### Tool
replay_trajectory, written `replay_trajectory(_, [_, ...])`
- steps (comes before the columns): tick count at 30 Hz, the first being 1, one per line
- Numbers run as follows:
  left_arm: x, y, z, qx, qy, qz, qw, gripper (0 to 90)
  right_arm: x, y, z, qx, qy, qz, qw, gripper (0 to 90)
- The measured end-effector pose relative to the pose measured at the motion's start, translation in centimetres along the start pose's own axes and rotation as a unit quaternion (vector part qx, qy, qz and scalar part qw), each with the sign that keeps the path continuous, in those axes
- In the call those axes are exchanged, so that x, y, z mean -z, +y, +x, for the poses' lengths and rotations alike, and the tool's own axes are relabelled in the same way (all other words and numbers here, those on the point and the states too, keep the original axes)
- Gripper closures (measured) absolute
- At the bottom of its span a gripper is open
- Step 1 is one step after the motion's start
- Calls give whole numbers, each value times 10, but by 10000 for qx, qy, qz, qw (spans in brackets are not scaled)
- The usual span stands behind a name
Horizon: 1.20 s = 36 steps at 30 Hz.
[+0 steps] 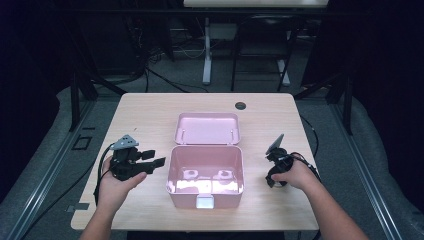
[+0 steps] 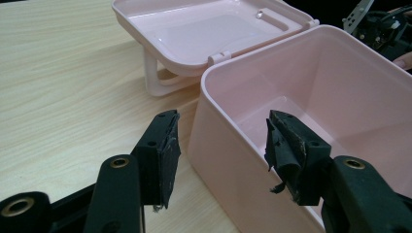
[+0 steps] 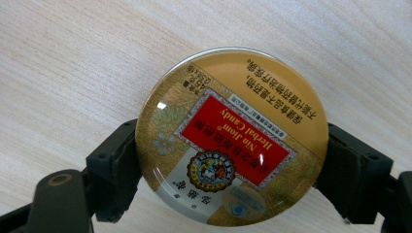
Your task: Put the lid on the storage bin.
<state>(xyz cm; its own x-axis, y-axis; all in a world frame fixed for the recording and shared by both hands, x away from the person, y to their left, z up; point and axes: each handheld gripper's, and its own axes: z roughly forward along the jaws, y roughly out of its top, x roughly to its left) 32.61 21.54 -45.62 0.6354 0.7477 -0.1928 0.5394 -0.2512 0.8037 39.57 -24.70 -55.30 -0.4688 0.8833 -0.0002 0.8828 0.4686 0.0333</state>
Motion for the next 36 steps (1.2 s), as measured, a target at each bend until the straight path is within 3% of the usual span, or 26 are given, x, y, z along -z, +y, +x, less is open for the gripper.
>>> replay_trajectory(10, [1, 0, 1, 4, 3, -9, 10000, 456, 4, 0, 0, 93, -16, -65, 9999, 197])
replay_trajectory(18, [1, 0, 1, 1, 0, -8, 10000, 456, 24, 1, 7, 337, -80, -120, 9993, 197])
replay_trajectory(36, [4, 0, 3, 41, -12, -21, 10000, 456, 62, 4, 21, 632, -127, -250, 9976, 198])
